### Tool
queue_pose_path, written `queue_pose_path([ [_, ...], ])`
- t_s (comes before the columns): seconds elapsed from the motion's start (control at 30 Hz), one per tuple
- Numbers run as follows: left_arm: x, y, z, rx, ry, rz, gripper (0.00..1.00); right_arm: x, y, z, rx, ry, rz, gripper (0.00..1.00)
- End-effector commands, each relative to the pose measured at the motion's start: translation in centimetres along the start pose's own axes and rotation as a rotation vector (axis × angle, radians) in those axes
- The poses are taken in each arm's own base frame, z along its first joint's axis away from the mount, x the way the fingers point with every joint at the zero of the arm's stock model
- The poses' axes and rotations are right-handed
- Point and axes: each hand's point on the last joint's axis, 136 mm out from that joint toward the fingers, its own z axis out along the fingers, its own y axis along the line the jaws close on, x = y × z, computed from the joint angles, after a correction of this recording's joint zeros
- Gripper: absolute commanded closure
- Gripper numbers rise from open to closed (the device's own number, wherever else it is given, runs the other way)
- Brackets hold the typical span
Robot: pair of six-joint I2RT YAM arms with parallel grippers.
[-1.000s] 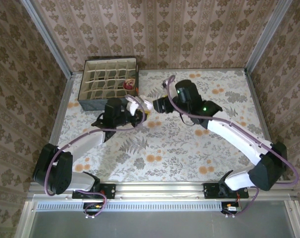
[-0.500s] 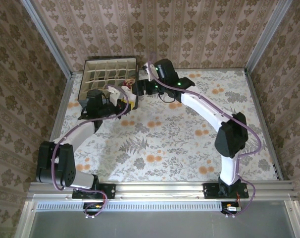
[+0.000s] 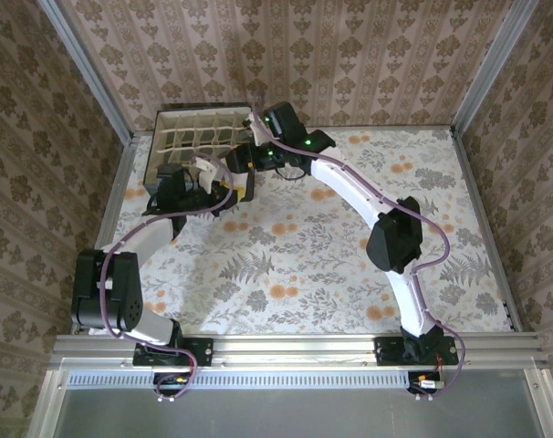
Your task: Roll the socks
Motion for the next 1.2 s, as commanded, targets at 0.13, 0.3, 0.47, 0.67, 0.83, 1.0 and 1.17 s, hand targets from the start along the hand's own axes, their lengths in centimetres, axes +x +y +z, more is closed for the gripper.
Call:
queue_pose_path([
  [0.13, -3.3, -1.1, 0.1, 0.088, -0.086, 0.102, 0.95, 2.6, -0.9, 2.4, -0.017, 0.101, 0.046, 0.28],
  [0.3, -3.9, -1.4, 0.0, 0.119, -0.123, 0.111, 0.95, 2.6, -0.6, 3.0, -0.062, 0.105, 0.062, 0.3],
  [0.47, -3.7, -1.1, 0.1, 0.113, -0.111, 0.107, 0.95, 2.5, -1.0, 3.0, -0.054, 0.098, 0.068, 0.54],
  [0.67, -2.5, -0.6, 0.3, 0.082, -0.044, 0.106, 0.95, 1.4, -1.0, 2.1, -0.03, 0.063, 0.039, 0.4],
  [0.83, -2.1, -0.3, 0.1, 0.056, -0.005, 0.126, 0.95, 1.6, -1.3, 1.7, -0.016, 0.081, 0.036, 0.42],
  [1.0, -1.9, -0.2, 0.1, 0.04, 0.011, 0.139, 0.95, 2.6, -0.9, 2.1, -0.016, 0.109, 0.024, 0.79],
  [1.17, -1.4, 0.4, 0.0, -0.001, 0.04, 0.139, 0.7, 1.8, -1.2, 1.6, 0.019, 0.075, -0.016, 0.99],
])
